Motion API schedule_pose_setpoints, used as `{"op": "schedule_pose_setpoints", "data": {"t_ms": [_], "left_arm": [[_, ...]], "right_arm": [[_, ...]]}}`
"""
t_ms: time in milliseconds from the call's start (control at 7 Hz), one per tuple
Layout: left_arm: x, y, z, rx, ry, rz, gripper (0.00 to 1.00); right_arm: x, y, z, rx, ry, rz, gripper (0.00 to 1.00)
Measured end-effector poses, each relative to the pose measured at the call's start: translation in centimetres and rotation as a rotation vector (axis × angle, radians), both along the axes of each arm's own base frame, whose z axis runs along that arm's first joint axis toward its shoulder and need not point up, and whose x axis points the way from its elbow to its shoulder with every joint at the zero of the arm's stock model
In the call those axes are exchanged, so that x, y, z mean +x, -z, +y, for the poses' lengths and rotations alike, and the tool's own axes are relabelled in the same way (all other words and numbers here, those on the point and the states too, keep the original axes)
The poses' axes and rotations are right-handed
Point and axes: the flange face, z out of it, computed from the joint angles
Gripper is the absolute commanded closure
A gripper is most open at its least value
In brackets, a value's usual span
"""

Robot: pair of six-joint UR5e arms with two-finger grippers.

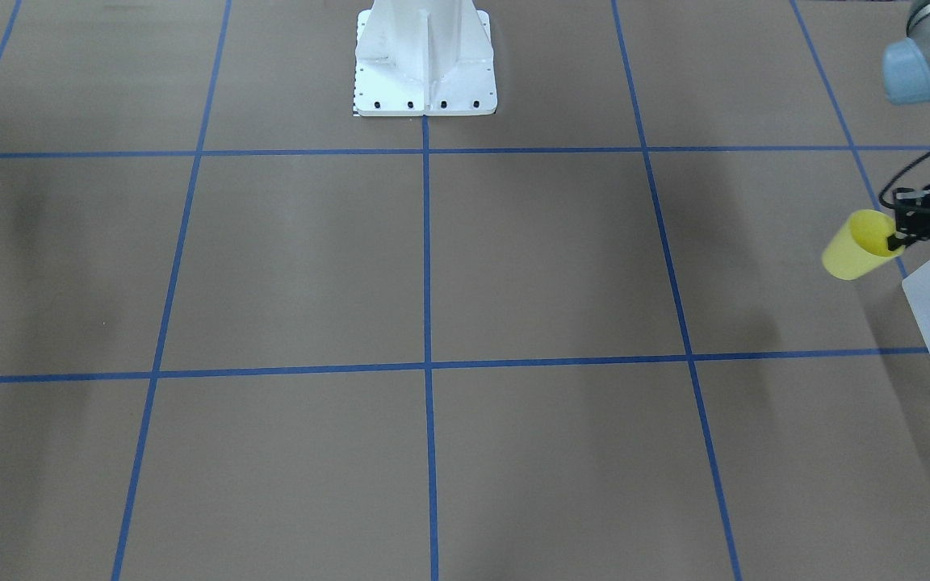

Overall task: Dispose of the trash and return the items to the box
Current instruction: 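Carry the yellow cup with the left gripper into the clear box beside the bowl, then open the left gripper to release the cup while the right arm withdraws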

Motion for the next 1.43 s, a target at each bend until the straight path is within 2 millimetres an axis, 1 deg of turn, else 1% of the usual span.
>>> {"op": "schedule_pose_setpoints", "data": {"t_ms": [143,286,429,571,857,1000,1143,1429], "left_arm": [[-4.9,-3.0,-3.7,0.013,-0.007,-0.014,1.0],[-9.0,-5.5,-6.4,0.013,-0.012,-0.009,1.0],[-11.4,-7.7,-7.3,0.009,-0.018,0.002,1.0],[-12.6,-9.8,-6.9,0.001,-0.021,0.008,1.0],[-12.8,-14.3,-5.2,-0.01,-0.024,0.011,1.0],[-12.7,-15.9,-4.8,-0.02,-0.017,0.012,1.0],[-12.3,-16.5,-4.7,-0.031,-0.01,0.012,1.0],[-10.3,-18.0,-4.6,-0.039,-0.023,0.012,1.0]], "right_arm": [[-1.7,0.6,0.1,-0.001,-0.004,0.001,0.0],[-3.0,1.5,0.1,-0.005,-0.008,-0.004,0.0],[-4.0,2.4,0.2,-0.01,-0.012,-0.01,0.0],[-4.7,2.9,0.4,-0.011,-0.012,-0.01,0.0],[-5.8,3.2,0.6,-0.01,-0.003,-0.003,0.0],[-6.2,3.4,0.6,-0.01,-0.001,-0.003,0.0],[-6.4,3.5,0.7,-0.01,0.001,-0.003,0.0],[-6.6,3.7,0.7,-0.009,0.002,-0.004,0.0]]}}
